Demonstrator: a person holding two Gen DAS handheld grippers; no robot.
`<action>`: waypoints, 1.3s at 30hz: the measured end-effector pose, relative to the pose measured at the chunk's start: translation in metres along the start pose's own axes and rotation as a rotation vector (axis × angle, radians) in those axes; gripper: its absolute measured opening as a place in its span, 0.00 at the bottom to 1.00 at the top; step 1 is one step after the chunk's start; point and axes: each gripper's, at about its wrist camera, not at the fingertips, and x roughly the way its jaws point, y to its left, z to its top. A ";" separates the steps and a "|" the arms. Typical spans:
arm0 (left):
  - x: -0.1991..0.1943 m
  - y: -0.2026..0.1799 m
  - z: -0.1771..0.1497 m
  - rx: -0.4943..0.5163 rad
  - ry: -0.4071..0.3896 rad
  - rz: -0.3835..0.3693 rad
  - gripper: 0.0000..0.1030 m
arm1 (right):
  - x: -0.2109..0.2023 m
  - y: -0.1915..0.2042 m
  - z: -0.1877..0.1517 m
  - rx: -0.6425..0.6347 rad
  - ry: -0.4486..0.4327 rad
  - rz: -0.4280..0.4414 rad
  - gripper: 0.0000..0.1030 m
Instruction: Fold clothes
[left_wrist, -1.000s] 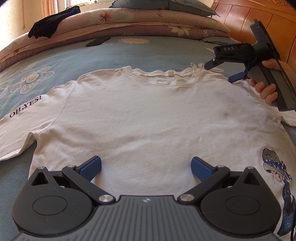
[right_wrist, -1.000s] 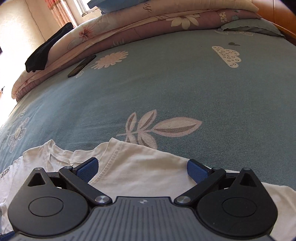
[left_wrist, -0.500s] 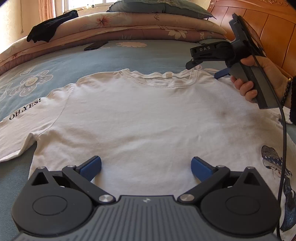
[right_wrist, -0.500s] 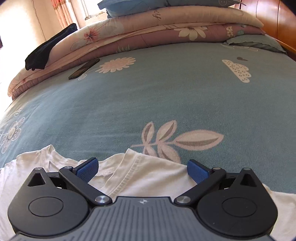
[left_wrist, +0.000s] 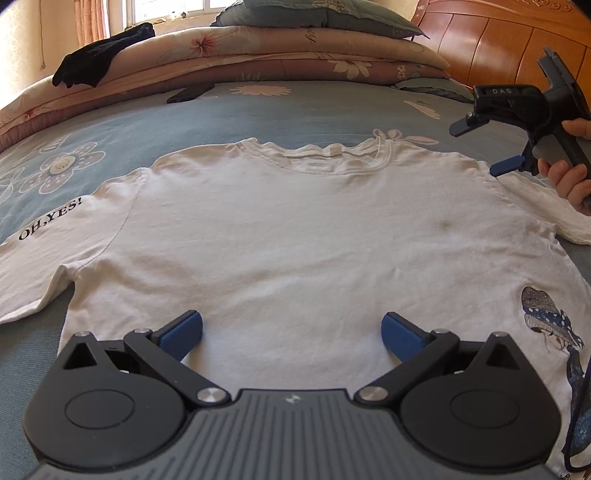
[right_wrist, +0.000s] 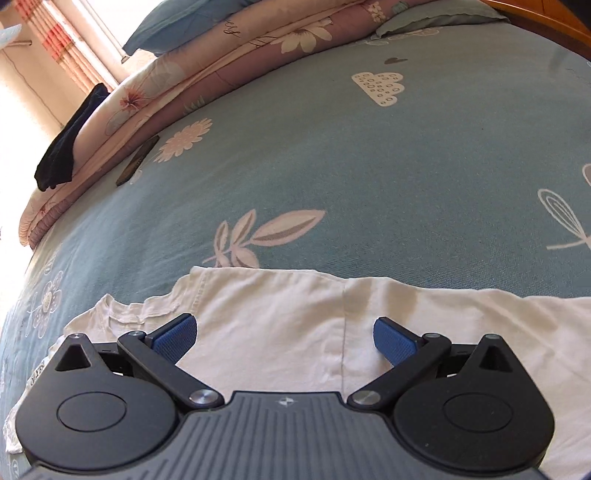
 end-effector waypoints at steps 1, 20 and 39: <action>0.000 0.000 0.000 0.000 0.000 0.001 1.00 | 0.006 -0.003 -0.001 0.003 -0.013 -0.011 1.00; -0.060 -0.008 0.027 0.041 -0.054 0.059 0.99 | -0.209 0.040 -0.049 -0.032 -0.084 0.075 1.00; -0.098 -0.032 -0.061 0.008 0.205 -0.105 1.00 | -0.177 0.019 -0.254 0.046 0.124 0.224 1.00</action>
